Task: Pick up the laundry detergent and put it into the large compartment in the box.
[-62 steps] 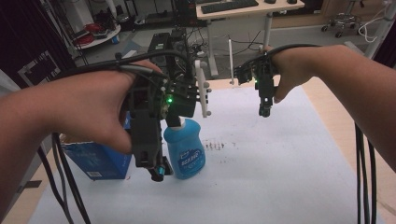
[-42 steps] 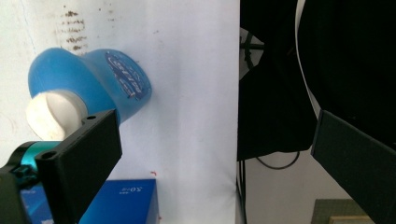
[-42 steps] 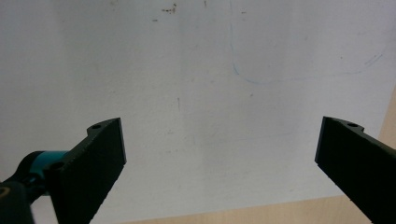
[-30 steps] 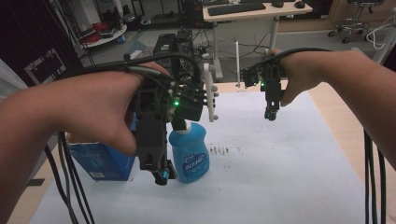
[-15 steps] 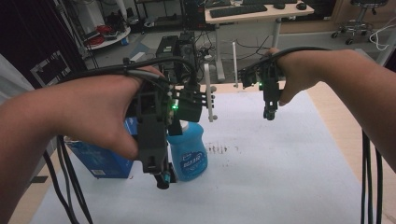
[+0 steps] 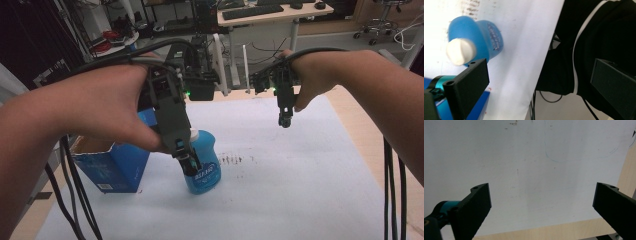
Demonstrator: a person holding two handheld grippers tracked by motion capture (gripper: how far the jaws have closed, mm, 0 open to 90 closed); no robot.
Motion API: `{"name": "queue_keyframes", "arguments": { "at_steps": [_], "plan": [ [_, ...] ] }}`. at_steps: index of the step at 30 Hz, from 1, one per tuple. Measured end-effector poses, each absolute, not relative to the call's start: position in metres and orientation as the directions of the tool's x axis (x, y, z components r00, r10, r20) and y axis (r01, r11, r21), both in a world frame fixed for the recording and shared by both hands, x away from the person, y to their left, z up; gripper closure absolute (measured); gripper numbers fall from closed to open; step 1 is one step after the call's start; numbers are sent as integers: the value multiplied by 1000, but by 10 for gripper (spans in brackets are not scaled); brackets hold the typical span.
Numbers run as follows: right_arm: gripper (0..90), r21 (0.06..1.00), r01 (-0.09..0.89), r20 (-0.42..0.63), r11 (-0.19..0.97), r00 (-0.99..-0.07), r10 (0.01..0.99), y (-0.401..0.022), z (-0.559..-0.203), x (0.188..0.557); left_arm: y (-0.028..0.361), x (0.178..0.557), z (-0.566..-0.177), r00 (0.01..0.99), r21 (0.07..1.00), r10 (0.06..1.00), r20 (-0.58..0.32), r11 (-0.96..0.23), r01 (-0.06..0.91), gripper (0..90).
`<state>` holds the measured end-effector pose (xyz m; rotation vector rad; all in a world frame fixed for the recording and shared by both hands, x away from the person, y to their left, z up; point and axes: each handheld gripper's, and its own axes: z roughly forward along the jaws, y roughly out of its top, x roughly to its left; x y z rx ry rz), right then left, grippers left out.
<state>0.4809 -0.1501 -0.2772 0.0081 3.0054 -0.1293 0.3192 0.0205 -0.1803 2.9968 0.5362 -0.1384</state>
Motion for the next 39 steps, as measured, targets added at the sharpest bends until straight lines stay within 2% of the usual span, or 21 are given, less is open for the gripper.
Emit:
{"name": "queue_keyframes", "arguments": {
  "at_steps": [11,27,39],
  "plan": [
    [8,-85,12,-124,996,-992,2,-148,-278,480,31,354,-189,899,51,429,-91,-899,434,17],
    [8,-91,34,-123,995,-992,23,-150,-278,482,35,380,-230,890,17,445,-99,-893,449,17],
    [8,-87,28,-128,996,-992,17,-148,-276,480,28,392,-251,882,33,464,-80,-884,467,17]
  ]
}}
